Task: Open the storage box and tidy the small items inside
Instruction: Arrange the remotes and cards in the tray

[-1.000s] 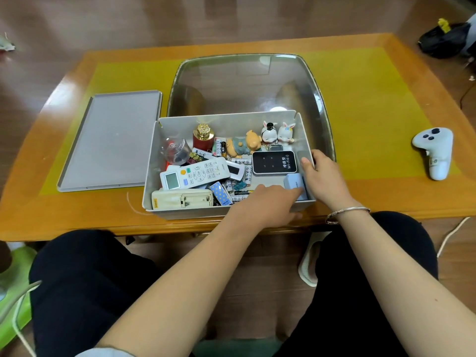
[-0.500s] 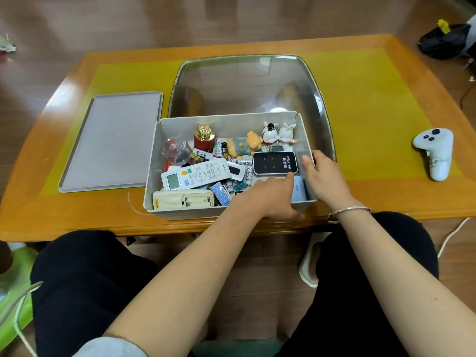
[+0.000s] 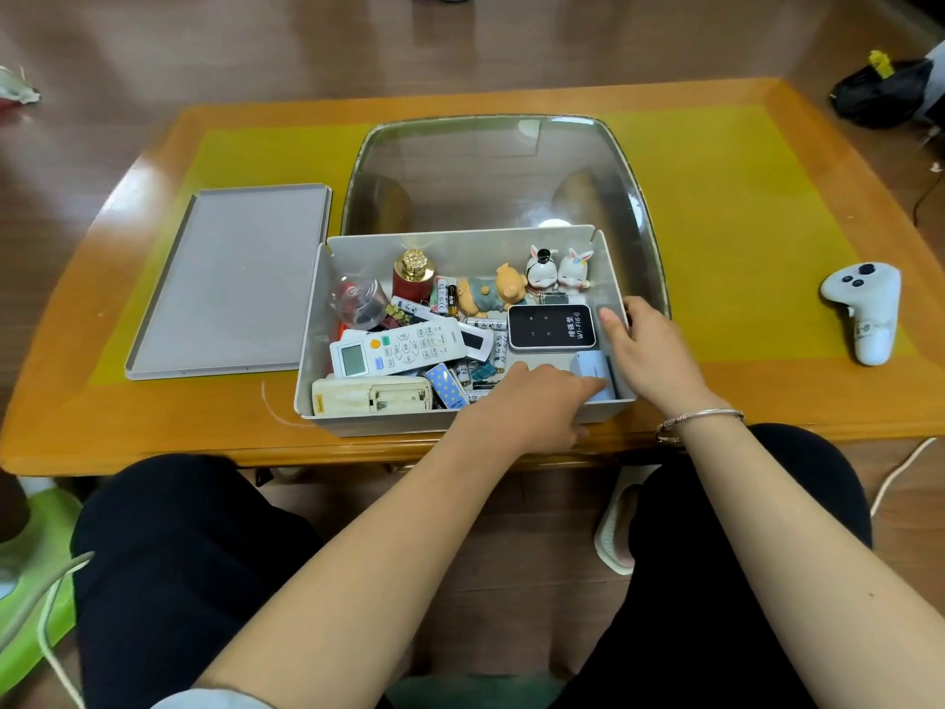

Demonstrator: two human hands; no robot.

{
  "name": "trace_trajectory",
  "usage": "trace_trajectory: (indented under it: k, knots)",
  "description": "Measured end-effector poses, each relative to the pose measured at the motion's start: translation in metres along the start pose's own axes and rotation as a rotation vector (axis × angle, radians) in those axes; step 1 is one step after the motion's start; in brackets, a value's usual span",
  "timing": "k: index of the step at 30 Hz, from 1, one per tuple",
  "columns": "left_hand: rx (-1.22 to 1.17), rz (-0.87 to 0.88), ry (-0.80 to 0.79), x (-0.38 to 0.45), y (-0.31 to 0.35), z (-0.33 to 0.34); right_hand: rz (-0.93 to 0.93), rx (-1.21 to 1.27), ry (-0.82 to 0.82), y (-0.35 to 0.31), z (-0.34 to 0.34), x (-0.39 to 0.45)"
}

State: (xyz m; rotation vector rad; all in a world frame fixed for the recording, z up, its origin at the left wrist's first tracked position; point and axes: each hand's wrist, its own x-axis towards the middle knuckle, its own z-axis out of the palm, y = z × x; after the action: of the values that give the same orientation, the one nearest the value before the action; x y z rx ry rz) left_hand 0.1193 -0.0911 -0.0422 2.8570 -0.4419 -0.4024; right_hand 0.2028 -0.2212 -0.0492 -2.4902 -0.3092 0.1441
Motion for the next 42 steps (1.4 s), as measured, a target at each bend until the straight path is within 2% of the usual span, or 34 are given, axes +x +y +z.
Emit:
trace_trajectory:
  k: [2, 4, 6, 9, 11, 14, 18, 21, 25, 29, 31, 36, 39, 42]
  knots:
    - [-0.002, -0.001, 0.028, -0.007, -0.001, -0.001, 0.008, -0.073, 0.038, -0.006, -0.001, -0.001]
    - [-0.023, -0.007, 0.087, -0.016, -0.004, -0.003, -0.022, -0.176, 0.148, -0.014, -0.002, -0.005]
    - [-0.066, -0.022, 0.169, -0.029, -0.01, -0.008, -0.107, -0.199, 0.255, -0.024, -0.002, -0.009]
    - [-0.166, -0.071, 0.314, -0.051, -0.023, -0.016, -0.251, -0.173, 0.28, -0.042, 0.003, -0.012]
    - [-0.229, -0.137, 0.395, -0.067, -0.035, -0.02, -0.342, -0.156, 0.206, -0.055, 0.009, -0.013]
    - [-0.244, -0.268, 0.532, -0.09, -0.056, -0.02, -0.465, -0.147, 0.007, -0.073, 0.026, -0.013]
    - [-0.193, -0.594, 0.729, -0.117, -0.09, -0.015, -0.608, -0.185, -0.153, -0.099, 0.05, -0.011]
    - [-0.195, -0.795, 0.738, -0.13, -0.109, -0.008, -0.67, -0.241, -0.219, -0.12, 0.069, -0.006]
    - [-0.31, -0.789, 0.73, -0.133, -0.117, 0.004, -0.681, -0.325, -0.262, -0.138, 0.085, 0.004]
    - [-0.414, -0.743, 0.791, -0.131, -0.118, 0.009, -0.686, -0.365, -0.052, -0.142, 0.085, 0.018]
    - [-0.432, -0.744, 0.797, -0.131, -0.119, 0.011, -0.649, -0.347, -0.009, -0.142, 0.082, 0.022]
    - [-0.457, -0.74, 0.807, -0.129, -0.12, 0.013, -0.663, -0.309, -0.127, -0.143, 0.078, 0.01]
    - [-0.451, -0.766, 0.799, -0.129, -0.12, 0.014, -0.602, -0.461, -0.25, -0.143, 0.081, 0.003]
    - [-0.473, -0.765, 0.812, -0.128, -0.119, 0.013, -0.59, -0.556, -0.276, -0.146, 0.084, 0.004]
